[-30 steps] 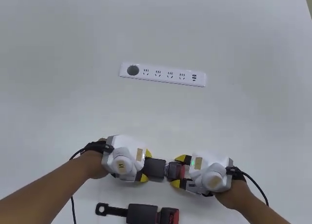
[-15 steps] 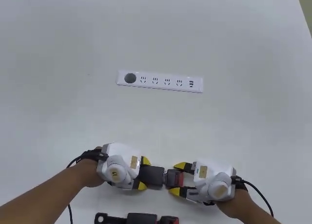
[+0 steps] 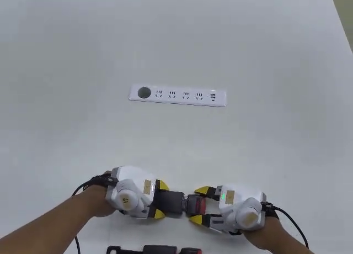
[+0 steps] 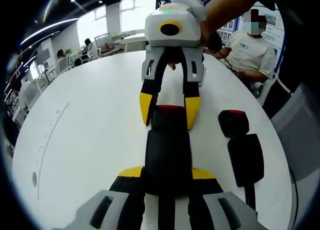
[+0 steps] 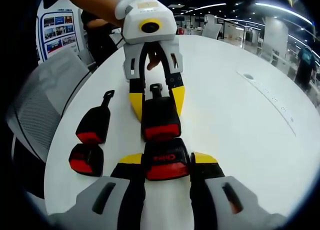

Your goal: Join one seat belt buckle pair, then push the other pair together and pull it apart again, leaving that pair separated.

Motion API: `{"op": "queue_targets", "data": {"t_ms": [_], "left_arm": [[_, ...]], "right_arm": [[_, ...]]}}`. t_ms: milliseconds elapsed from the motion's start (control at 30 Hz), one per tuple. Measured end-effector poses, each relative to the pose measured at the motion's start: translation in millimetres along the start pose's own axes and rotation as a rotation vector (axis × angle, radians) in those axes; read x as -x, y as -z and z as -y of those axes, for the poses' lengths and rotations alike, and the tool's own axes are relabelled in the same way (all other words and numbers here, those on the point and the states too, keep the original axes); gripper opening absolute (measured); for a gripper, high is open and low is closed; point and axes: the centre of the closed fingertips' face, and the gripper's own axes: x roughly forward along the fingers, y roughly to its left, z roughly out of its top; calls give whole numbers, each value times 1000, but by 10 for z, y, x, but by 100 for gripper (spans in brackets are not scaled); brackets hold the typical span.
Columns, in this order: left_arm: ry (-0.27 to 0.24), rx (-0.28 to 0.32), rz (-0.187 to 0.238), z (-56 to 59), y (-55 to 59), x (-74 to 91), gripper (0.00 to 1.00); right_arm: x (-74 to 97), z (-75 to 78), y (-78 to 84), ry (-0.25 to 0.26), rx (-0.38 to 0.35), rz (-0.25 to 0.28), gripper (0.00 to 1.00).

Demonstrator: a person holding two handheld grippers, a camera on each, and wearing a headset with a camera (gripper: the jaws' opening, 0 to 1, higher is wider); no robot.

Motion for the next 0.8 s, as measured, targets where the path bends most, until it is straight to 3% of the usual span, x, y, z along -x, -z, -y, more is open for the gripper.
{"op": "queue_targets", "data": {"t_ms": [800], "left_arm": [[-12, 11, -61, -3, 8, -7, 33]], "right_arm": [[23, -1, -24, -12, 31, -61, 32]]}}
